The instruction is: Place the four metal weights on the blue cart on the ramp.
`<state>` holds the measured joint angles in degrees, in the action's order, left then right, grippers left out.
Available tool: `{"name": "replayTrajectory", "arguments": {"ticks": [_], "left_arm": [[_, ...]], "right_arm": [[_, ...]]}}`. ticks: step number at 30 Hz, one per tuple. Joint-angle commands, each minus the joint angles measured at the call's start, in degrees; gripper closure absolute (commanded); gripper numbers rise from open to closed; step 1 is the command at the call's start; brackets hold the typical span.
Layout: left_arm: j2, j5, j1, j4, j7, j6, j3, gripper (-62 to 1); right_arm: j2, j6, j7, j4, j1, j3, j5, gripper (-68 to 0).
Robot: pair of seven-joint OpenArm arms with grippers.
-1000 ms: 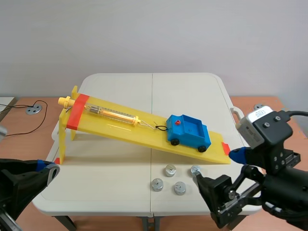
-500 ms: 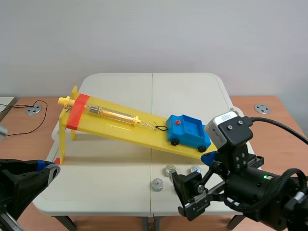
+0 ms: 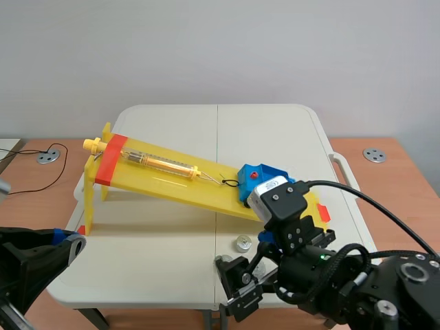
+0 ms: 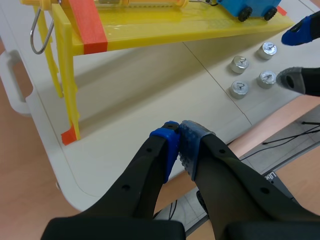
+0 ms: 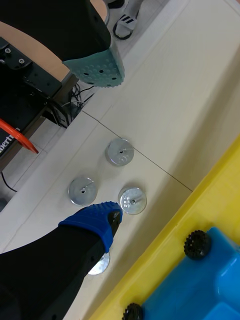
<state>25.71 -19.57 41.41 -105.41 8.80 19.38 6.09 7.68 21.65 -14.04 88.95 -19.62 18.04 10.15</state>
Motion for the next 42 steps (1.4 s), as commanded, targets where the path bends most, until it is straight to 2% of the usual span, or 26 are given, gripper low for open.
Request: {"name": "replayTrajectory", "arguments": {"ticks": [1, 5, 12, 15, 18, 23, 27, 35, 42], "left_arm": [[-1.09, -3.15, 0.46, -4.13, -5.75, 1.38, 0.90, -2.8], [-1.09, -3.15, 0.46, -4.13, -5.75, 1.38, 0.90, -2.8], [-1.09, -3.15, 0.46, -4.13, -5.75, 1.38, 0.90, -2.8], [-1.09, -3.15, 0.46, -4.13, -5.75, 1.38, 0.90, -2.8], [-1.09, -3.15, 0.46, -4.13, -5.75, 1.38, 0.90, -2.8], [-1.09, -3.15, 0.46, -4.13, -5.75, 1.38, 0.90, -2.8], [-1.09, -3.15, 0.46, -4.13, -5.73, 1.38, 0.90, -2.8], [-1.09, -3.15, 0.46, -4.13, -5.73, 1.38, 0.90, -2.8], [-1.09, -3.17, 0.46, -4.13, -5.75, 1.38, 0.90, -2.8]], "right_arm": [[-0.72, -2.93, 6.49, 2.71, 3.78, 0.33, 0.76, -47.0], [-1.64, -4.37, 7.65, 0.72, 4.81, 1.81, -1.05, -47.0], [-3.80, -4.59, 8.44, -3.72, 7.30, 4.20, -2.71, -43.6], [-4.85, -5.86, 8.70, -4.74, 8.15, 4.96, -4.04, -43.4], [-5.62, -5.84, 9.11, -5.40, 8.90, 5.64, -5.07, -40.8], [-6.67, -6.12, 9.49, -6.58, 9.51, 6.73, -6.12, -40.8], [-7.50, -8.22, 9.53, -8.79, 10.60, 7.67, -7.23, -40.8], [-8.98, -10.12, 9.77, -13.16, 13.11, 9.42, -8.50, -40.8], [-9.31, -10.10, 10.64, -14.73, 13.14, 10.10, -8.50, -40.8]]}}
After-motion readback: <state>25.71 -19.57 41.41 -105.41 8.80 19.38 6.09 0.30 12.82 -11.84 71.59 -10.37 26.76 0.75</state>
